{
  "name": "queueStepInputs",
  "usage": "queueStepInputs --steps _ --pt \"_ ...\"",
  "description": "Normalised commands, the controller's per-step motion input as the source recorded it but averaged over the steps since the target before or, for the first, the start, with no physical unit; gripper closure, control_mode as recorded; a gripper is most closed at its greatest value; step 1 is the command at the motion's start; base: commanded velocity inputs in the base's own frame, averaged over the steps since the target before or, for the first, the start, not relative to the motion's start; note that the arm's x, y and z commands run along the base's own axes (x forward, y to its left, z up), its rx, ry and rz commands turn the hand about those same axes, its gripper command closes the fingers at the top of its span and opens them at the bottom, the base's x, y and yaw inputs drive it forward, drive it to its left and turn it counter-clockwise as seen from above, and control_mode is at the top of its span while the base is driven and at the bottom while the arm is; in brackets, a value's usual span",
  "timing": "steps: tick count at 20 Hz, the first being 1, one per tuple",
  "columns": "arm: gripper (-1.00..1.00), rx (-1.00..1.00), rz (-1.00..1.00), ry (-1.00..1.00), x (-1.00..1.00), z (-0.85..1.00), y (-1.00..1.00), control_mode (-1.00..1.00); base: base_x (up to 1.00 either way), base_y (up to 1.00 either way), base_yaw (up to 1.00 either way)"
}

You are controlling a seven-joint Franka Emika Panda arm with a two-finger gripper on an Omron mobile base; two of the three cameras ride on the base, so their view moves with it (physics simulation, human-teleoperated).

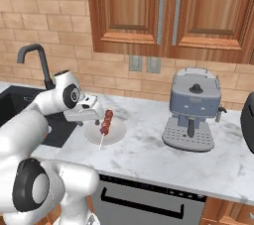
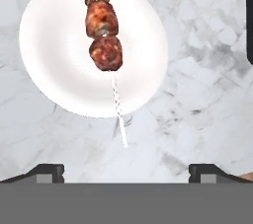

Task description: Place the cold items (lime and squash) from the fridge in one tupperware on the dining counter. Place the warm items (hot dog and kebab skewer) in the stove area in another tupperware.

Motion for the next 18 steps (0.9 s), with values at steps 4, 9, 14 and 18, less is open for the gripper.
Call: queueStepInputs --steps 4,9,14,18 --pt "-1.00 0.00 0.02 0.01 0.50 -0.11 0.00 -1.00 0.00 0.00 0.00" --pt "-1.00 0.00 0.00 -0.03 0.38 -0.41 0.00 -1.00 0.00 0.00 0.00" --pt "-1.00 0.01 0.00 -0.13 0.07 -0.56 -0.05 -1.00 0.00 0.00 0.00" --pt "-1.00 0.03 0.00 -0.11 0.00 -0.33 -0.15 -1.00 0.00 0.00 0.00"
